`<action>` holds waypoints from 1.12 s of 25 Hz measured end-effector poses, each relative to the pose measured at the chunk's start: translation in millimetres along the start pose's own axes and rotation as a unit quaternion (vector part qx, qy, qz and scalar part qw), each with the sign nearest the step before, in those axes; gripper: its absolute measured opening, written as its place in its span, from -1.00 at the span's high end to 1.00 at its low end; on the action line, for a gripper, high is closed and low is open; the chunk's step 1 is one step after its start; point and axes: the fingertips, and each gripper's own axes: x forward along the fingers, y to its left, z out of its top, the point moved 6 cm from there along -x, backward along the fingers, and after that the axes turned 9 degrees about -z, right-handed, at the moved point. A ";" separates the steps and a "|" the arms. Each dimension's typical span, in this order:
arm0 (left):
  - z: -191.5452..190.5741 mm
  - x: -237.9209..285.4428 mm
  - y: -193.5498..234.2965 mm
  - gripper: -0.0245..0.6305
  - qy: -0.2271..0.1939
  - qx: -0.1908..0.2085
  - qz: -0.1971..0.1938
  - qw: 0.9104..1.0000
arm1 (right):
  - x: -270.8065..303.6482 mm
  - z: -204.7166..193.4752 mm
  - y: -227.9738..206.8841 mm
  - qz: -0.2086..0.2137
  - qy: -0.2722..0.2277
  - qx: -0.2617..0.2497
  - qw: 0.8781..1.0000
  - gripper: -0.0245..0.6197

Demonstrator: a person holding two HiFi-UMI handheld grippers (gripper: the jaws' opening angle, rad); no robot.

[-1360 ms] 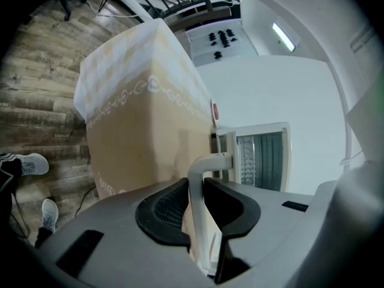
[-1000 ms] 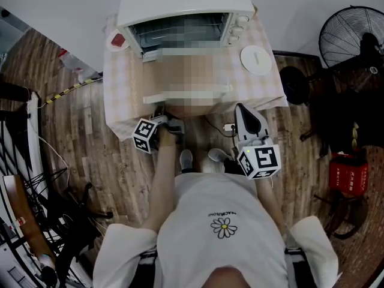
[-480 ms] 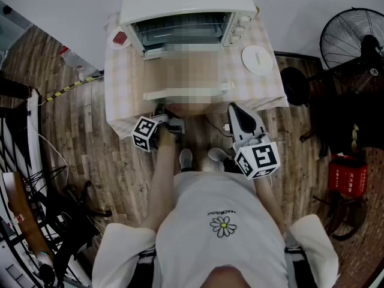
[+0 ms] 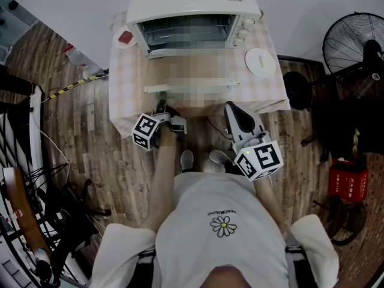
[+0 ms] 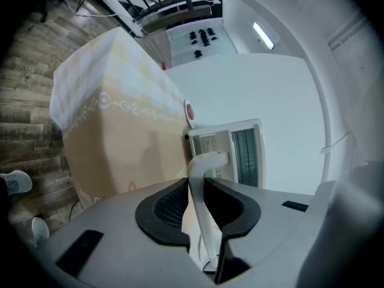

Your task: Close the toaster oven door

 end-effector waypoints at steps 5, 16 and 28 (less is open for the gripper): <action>1.3 0.5 -7.2 0.65 -0.011 -0.020 -0.014 1.000 | 2.6 7.6 6.0 0.021 -0.010 0.021 1.000 0.90; 15.7 25.2 -55.2 0.60 -0.019 -0.016 -0.096 0.995 | 19.8 11.8 24.2 0.047 -0.013 -0.003 0.999 0.90; 20.8 35.5 -71.0 0.58 -0.025 -0.004 -0.114 0.993 | 26.5 19.4 17.1 0.038 -0.023 -0.002 0.999 0.90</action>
